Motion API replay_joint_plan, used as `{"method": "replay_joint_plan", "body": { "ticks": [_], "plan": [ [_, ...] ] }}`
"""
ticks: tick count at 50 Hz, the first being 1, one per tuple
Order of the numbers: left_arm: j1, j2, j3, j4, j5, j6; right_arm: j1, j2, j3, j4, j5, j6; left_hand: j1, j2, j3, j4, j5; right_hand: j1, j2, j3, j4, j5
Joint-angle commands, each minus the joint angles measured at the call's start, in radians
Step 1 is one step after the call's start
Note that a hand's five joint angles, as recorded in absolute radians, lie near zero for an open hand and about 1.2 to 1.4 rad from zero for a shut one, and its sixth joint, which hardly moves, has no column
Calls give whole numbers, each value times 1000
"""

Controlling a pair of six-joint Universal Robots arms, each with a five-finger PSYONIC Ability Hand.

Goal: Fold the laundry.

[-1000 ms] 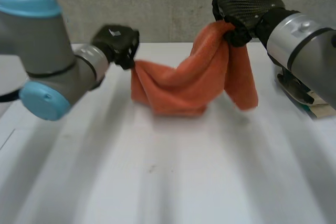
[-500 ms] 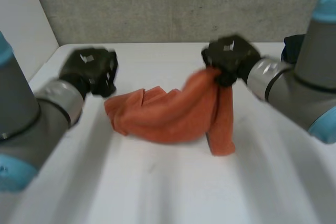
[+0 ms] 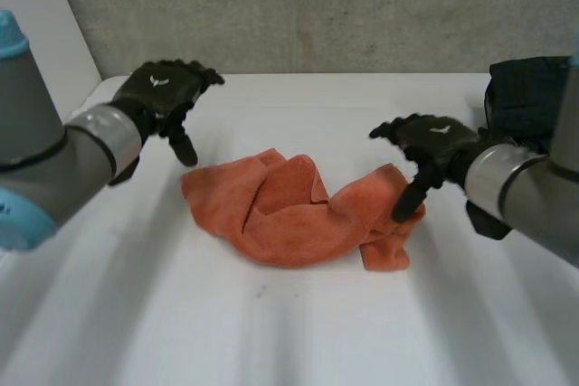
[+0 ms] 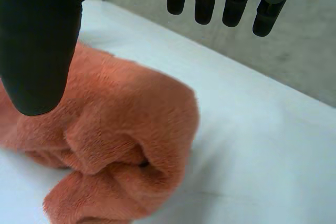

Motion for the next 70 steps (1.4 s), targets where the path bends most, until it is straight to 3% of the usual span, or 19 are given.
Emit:
{"method": "replay_joint_plan", "body": {
  "ticks": [1, 9, 18, 27, 31, 33, 39, 45, 47, 51, 56, 61, 67, 70],
  "plan": [
    [12, -254, 284, -149, 165, 233, -67, -60, 53, 39, 2, -37, -6, -4, -10, 0, -25, 74, 85, 89, 82, 74],
    [3, -434, 448, -313, 268, 549, -87, -24, 111, 46, -18, -215, 0, 2, -5, 6, -19, 174, 185, 189, 183, 175],
    [-18, -529, 485, -364, 270, 715, -85, 74, 147, -97, -29, -230, 20, 22, 16, 26, 1, 318, 329, 333, 326, 318],
    [-57, -583, 497, -363, 254, 740, -64, 123, 133, -244, -25, -197, 516, 518, 512, 522, 497, 649, 660, 664, 658, 650],
    [-60, -606, 542, -361, 231, 751, -59, 141, 107, -273, -29, -187, 947, 949, 943, 953, 928, 946, 957, 961, 954, 946],
    [-61, -618, 577, -358, 210, 743, -51, 163, 87, -281, -29, -183, 1191, 1193, 1186, 1197, 1172, 1172, 1183, 1187, 1180, 1172],
    [-64, -632, 652, -340, 146, 699, -31, 230, 21, -286, -29, -189, 1191, 1193, 1187, 1198, 1173, 1173, 1184, 1188, 1181, 1173],
    [-61, -601, 806, -177, 48, 622, -16, 285, -196, -333, -6, -198, 1191, 1193, 1187, 1198, 1173, 1173, 1184, 1188, 1181, 1173],
    [-58, -581, 853, -111, -1, 584, -13, 289, -276, -361, 21, -189, 1191, 1193, 1187, 1198, 1173, 1173, 1184, 1188, 1181, 1173],
    [-46, -500, 933, 64, -152, 441, -13, 260, -474, -497, 161, -125, 1191, 1193, 1187, 1198, 1173, 1173, 1184, 1188, 1181, 1173],
    [-32, -347, 817, 200, -293, 266, -1, 213, -488, -660, 233, -51, 1191, 1193, 1187, 1198, 1173, 1173, 1184, 1188, 1181, 1173],
    [-14, -244, 550, 194, -286, 211, 10, 186, -360, -613, 178, -55, 1191, 1193, 1187, 1198, 1173, 1173, 1184, 1188, 1181, 1173],
    [-14, -185, 201, 181, -181, 189, 7, 189, -133, -458, 31, -117, 1191, 1193, 1187, 1198, 1173, 1173, 1184, 1188, 1181, 1173],
    [-14, -185, 104, 171, -161, 185, 9, 221, -70, -419, -3, -170, 1191, 1193, 1187, 1198, 1173, 1173, 1184, 1188, 1181, 1173]
  ]
}}
